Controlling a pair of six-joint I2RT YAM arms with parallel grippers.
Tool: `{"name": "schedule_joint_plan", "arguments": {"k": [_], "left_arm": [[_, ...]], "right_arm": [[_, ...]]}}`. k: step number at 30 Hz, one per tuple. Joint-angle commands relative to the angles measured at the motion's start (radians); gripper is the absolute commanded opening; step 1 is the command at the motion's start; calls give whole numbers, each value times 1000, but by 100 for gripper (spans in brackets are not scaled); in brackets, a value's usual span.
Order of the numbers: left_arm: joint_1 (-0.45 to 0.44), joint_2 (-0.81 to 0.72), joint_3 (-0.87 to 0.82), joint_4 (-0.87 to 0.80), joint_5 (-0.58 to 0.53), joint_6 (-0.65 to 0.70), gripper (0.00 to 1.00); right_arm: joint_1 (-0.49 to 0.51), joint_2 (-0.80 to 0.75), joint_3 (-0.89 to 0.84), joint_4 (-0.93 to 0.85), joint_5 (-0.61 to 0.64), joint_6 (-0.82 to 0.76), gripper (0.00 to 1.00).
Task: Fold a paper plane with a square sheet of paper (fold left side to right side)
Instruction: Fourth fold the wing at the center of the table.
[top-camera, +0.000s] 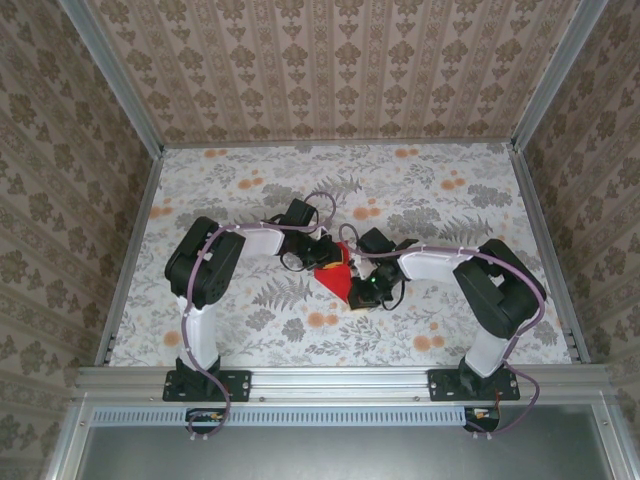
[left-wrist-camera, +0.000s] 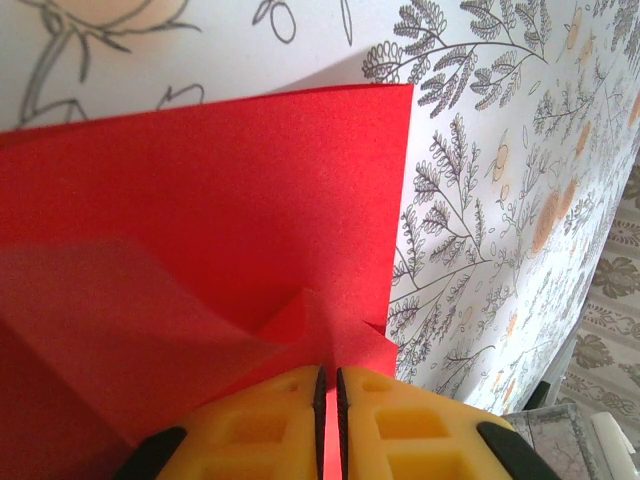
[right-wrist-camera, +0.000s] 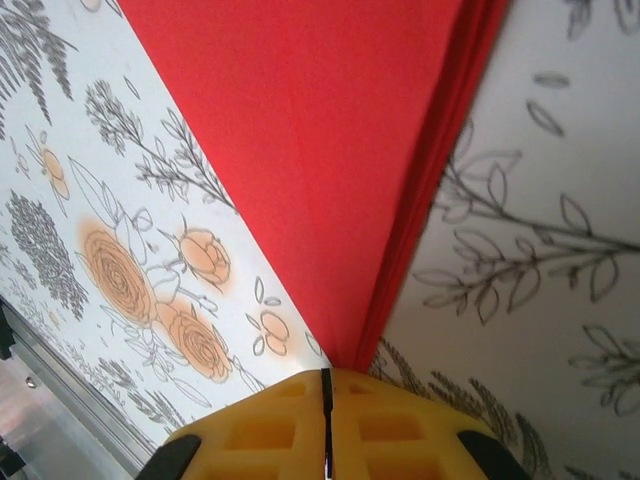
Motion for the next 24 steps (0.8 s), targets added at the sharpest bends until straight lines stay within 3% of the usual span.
{"name": "schedule_joint_plan", "arguments": {"k": [1, 5, 9, 24], "left_arm": [[10, 34, -35, -84, -79, 26, 15], [9, 31, -35, -84, -78, 24, 15], [9, 33, -33, -82, -77, 25, 15], [4, 34, -28, -76, -68, 21, 15]], "right_arm": [[5, -72, -29, -84, -9, 4, 8], [-33, -168, -47, 7, -90, 54, 8], [-56, -148, -37, 101, -144, 101, 7], [-63, 68, 53, 184, 15, 165, 6]]}}
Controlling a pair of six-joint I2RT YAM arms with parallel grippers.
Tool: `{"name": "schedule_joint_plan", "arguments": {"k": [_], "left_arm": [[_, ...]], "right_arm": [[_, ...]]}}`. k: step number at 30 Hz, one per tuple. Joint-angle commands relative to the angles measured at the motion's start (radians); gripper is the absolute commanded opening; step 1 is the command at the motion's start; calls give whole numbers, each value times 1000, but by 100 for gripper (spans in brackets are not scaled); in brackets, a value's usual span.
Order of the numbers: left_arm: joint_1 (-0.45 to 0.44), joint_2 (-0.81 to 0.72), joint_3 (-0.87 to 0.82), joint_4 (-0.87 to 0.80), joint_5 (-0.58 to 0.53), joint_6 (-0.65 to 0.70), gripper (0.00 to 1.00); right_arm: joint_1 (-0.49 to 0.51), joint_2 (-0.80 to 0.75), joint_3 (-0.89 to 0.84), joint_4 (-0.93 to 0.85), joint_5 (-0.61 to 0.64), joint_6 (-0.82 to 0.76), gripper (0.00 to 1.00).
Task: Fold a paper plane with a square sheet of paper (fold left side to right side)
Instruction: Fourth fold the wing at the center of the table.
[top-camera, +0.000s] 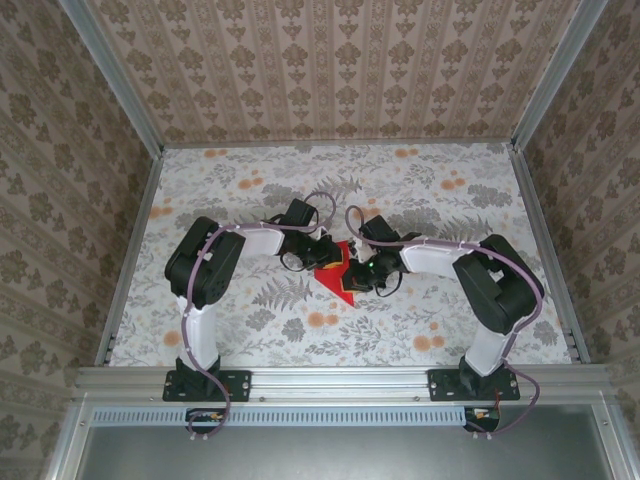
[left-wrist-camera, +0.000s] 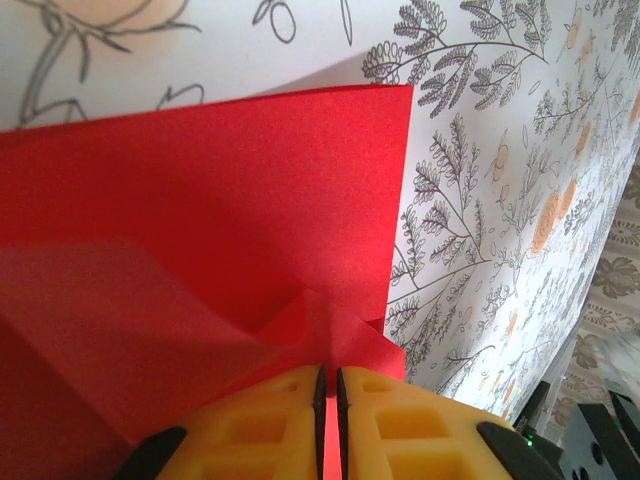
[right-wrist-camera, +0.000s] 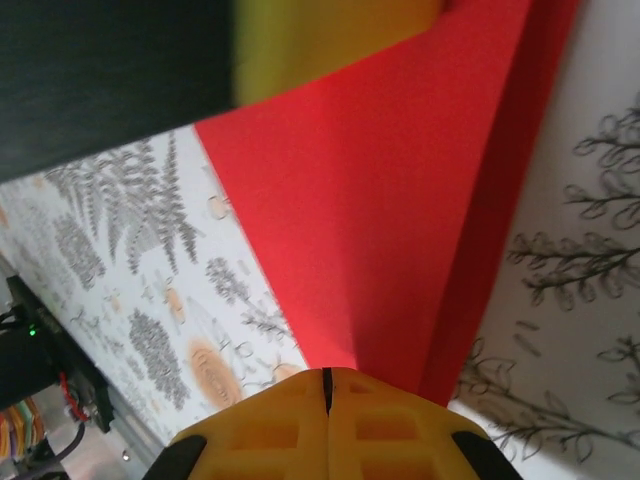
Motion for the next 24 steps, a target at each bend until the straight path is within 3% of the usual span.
{"name": "schedule_joint_plan", "arguments": {"k": [1, 9, 18, 24], "left_arm": [[5, 33, -28, -76, -66, 21, 15], [9, 11, -9, -71, -49, 35, 16], [9, -134, -7, -52, -38, 123, 26], [5, -215, -102, -3, 7, 115, 21]], "right_arm": [[-6, 33, 8, 5, 59, 26, 5], [-11, 82, -24, -42, 104, 20, 2], [-35, 106, -82, -60, 118, 32, 0], [-36, 112, -73, -64, 118, 21, 0]]}}
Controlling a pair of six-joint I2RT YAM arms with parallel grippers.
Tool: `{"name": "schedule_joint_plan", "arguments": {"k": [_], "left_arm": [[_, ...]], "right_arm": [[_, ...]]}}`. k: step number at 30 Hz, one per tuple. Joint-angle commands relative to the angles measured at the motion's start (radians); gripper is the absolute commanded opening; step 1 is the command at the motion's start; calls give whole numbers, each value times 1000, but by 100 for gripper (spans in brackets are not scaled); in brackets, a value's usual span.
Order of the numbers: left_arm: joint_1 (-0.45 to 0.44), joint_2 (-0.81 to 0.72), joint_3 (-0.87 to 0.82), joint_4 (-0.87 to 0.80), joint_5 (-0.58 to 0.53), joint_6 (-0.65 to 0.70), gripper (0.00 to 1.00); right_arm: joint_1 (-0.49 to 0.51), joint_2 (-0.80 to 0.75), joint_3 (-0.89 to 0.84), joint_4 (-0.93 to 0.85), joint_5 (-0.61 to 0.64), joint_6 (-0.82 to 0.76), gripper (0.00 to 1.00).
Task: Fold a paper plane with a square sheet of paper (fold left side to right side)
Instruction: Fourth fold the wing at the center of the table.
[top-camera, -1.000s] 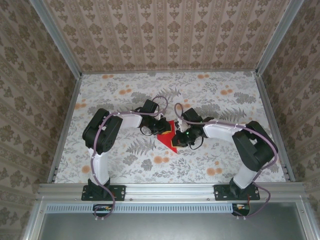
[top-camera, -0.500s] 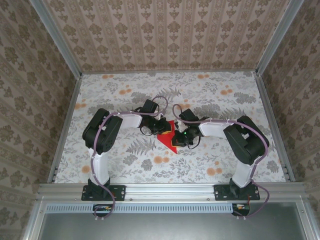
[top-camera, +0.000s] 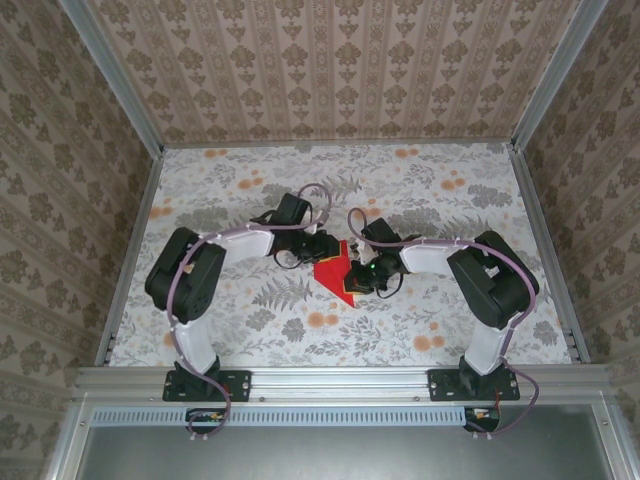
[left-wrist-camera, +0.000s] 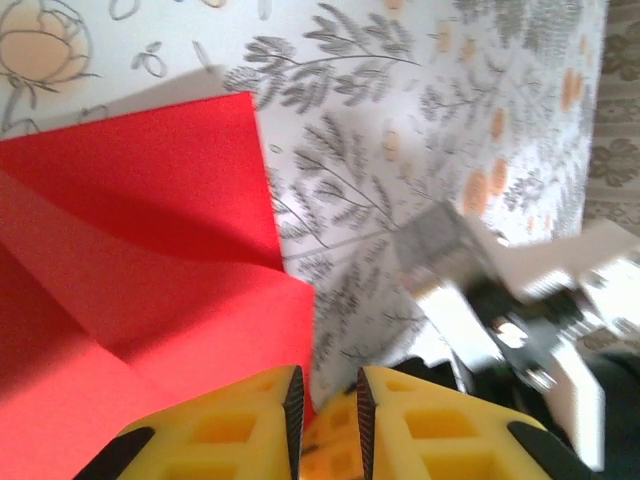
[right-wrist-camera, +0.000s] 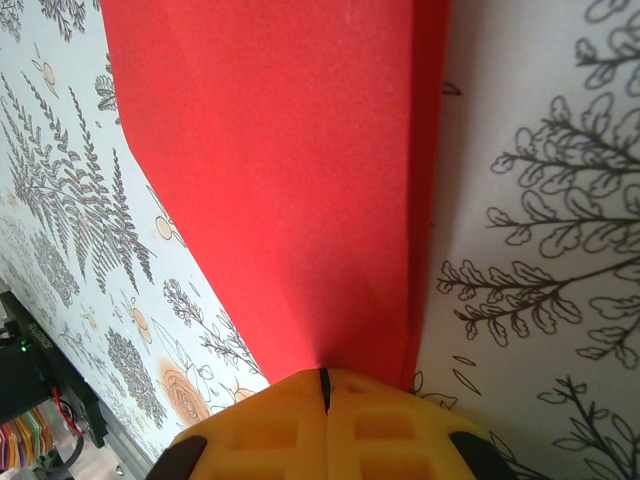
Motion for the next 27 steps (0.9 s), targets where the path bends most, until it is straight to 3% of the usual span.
{"name": "schedule_joint_plan", "arguments": {"k": [1, 8, 27], "left_arm": [[0, -37, -58, 30, 37, 25, 20], [-18, -19, -119, 102, 81, -8, 12], [-34, 105, -82, 148, 81, -17, 9]], "right_arm": [[-9, 75, -43, -107, 133, 8, 0], [-9, 80, -37, -115, 139, 0, 0], [-9, 93, -17, -156, 152, -21, 0]]}}
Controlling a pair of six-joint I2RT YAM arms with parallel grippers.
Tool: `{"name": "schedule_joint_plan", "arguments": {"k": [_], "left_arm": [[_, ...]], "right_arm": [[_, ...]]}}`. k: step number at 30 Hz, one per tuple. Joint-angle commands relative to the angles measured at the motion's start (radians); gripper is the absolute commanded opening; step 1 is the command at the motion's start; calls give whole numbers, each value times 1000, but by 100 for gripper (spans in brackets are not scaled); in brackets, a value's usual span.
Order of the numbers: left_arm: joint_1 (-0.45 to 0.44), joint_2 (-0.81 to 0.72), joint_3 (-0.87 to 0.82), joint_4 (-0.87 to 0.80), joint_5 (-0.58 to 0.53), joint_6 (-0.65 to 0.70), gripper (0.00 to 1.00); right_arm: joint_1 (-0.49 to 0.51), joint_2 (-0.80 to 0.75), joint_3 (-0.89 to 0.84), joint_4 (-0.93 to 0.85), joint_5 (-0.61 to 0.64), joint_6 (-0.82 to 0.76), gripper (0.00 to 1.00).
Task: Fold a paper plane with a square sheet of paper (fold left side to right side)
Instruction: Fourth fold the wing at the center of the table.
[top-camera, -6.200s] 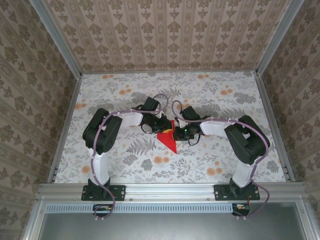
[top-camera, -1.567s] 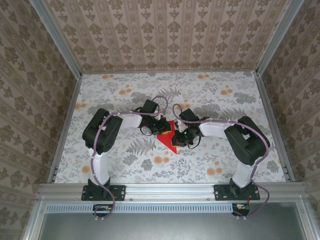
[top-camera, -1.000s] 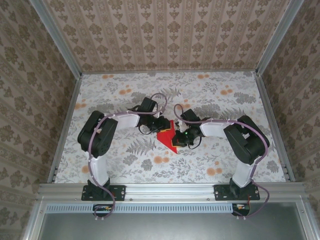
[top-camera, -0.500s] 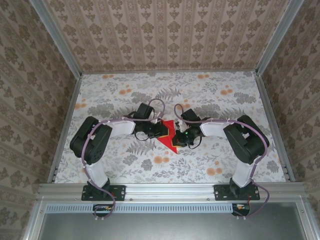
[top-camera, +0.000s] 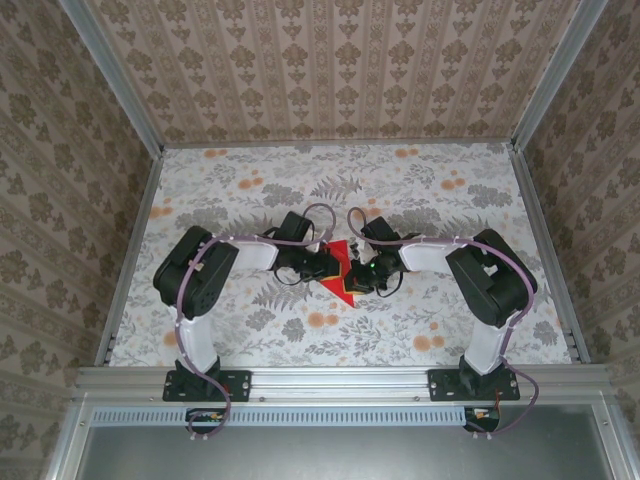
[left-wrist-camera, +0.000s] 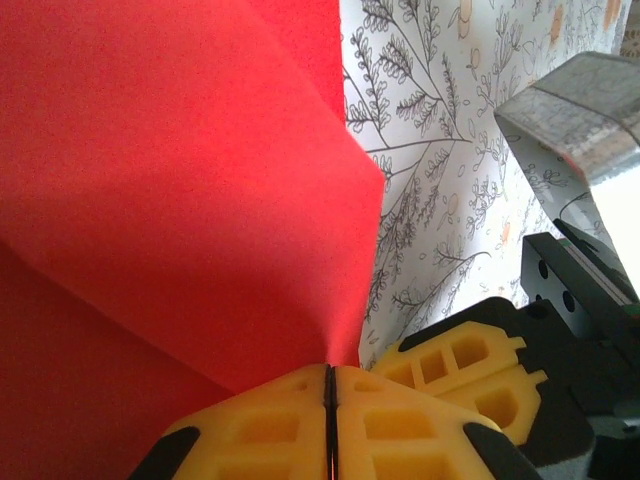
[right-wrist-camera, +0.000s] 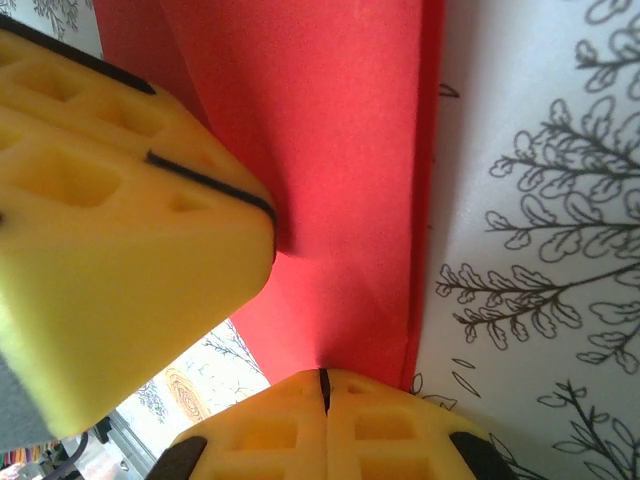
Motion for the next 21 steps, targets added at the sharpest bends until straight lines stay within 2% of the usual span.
{"name": "schedule_joint_plan", "arguments": {"k": [1, 21], "left_arm": [[-4, 25, 29, -1, -10, 10, 9], [34, 64, 71, -85, -87, 59, 7]], "right_arm": [[-6, 81, -37, -129, 161, -17, 0], [-5, 85, -30, -178, 183, -45, 0]]}}
